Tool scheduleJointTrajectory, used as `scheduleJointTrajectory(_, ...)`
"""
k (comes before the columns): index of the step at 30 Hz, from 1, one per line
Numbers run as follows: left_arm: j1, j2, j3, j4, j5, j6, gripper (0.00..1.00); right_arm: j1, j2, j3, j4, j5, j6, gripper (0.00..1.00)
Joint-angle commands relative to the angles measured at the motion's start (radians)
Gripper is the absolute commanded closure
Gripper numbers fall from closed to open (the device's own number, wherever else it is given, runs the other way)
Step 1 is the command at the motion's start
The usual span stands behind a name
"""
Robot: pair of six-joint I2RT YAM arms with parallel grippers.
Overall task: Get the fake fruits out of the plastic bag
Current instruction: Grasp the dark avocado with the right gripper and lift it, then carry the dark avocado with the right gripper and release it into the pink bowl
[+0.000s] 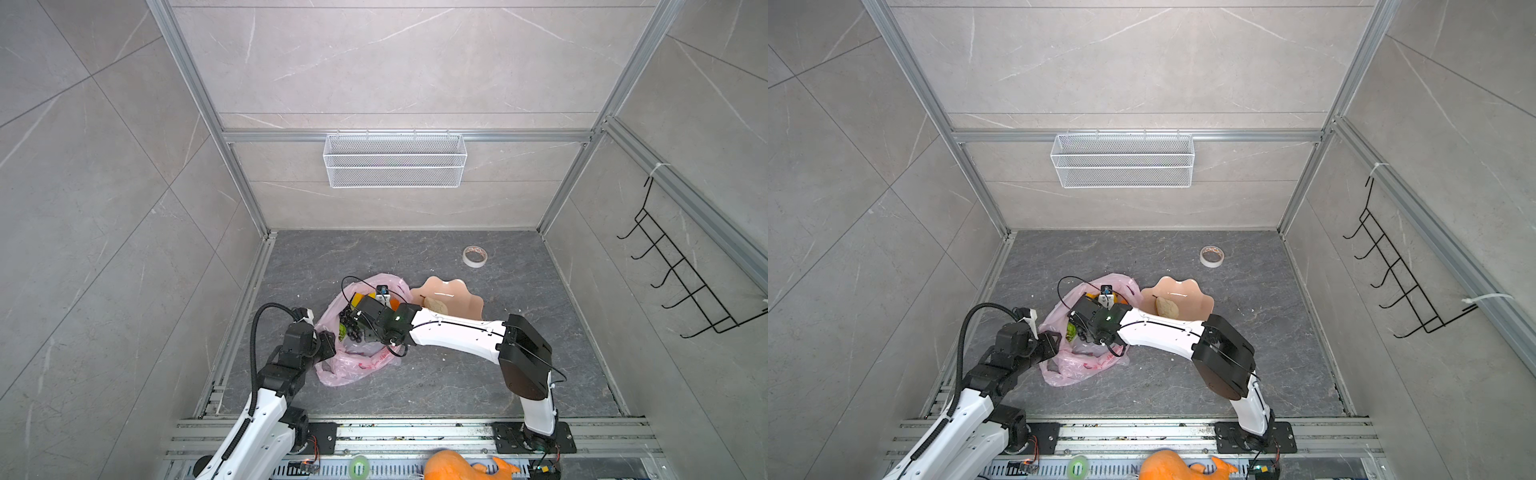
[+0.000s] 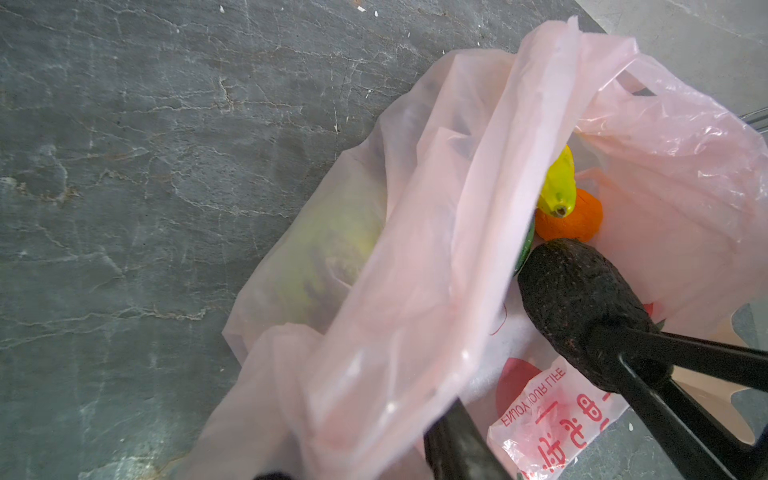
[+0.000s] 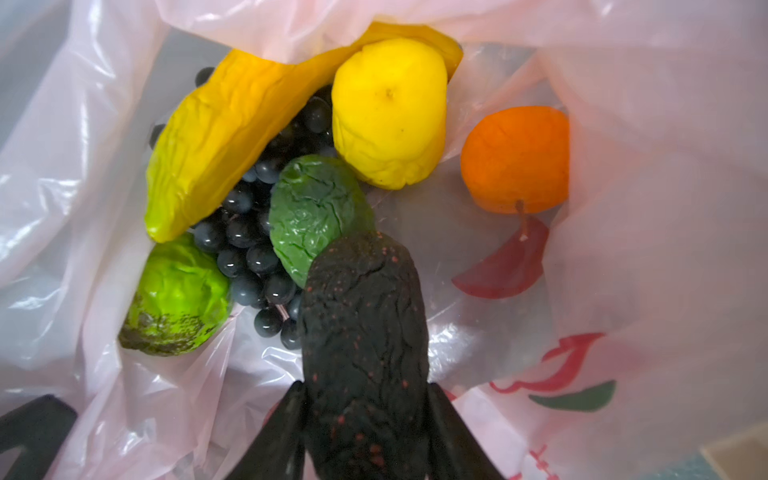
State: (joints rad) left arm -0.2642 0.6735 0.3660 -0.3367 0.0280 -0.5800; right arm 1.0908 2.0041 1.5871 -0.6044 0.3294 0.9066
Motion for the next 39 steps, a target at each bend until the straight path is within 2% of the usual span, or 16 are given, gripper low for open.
scheduleJointTrajectory(1, -0.002, -0.007, -0.001, 0.021, 0.007, 0.013, 0.65, 0.001, -0.03, -0.011, 0.004, 0.008, -0.017, 0.56)
scheduleJointTrajectory(6, -0.002, -0.007, -0.001, 0.022, 0.007, 0.013, 0.65, 0.001, -0.099, -0.015, -0.015, -0.008, -0.037, 0.57)
scheduleJointTrajectory(13, -0.002, -0.005, 0.0, 0.022, 0.007, 0.013, 0.65, -0.013, -0.302, -0.087, -0.009, -0.053, -0.128, 0.57)
scheduleJointTrajectory(19, -0.001, -0.013, -0.003, 0.021, 0.006, 0.013, 0.65, -0.11, -0.497, -0.203, -0.025, -0.089, -0.181, 0.57)
scheduleJointTrajectory(25, -0.002, -0.017, -0.004, 0.019, 0.006, 0.014, 0.65, -0.268, -0.623, -0.334, -0.061, -0.099, -0.215, 0.57)
scheduleJointTrajectory(32, -0.001, -0.018, -0.003, 0.019, 0.006, 0.013, 0.65, -0.441, -0.626, -0.428, -0.036, -0.165, -0.352, 0.57)
scheduleJointTrajectory(39, -0.003, -0.018, -0.005, 0.019, 0.01, 0.014, 0.65, -0.54, -0.597, -0.497, 0.046, -0.179, -0.453, 0.57)
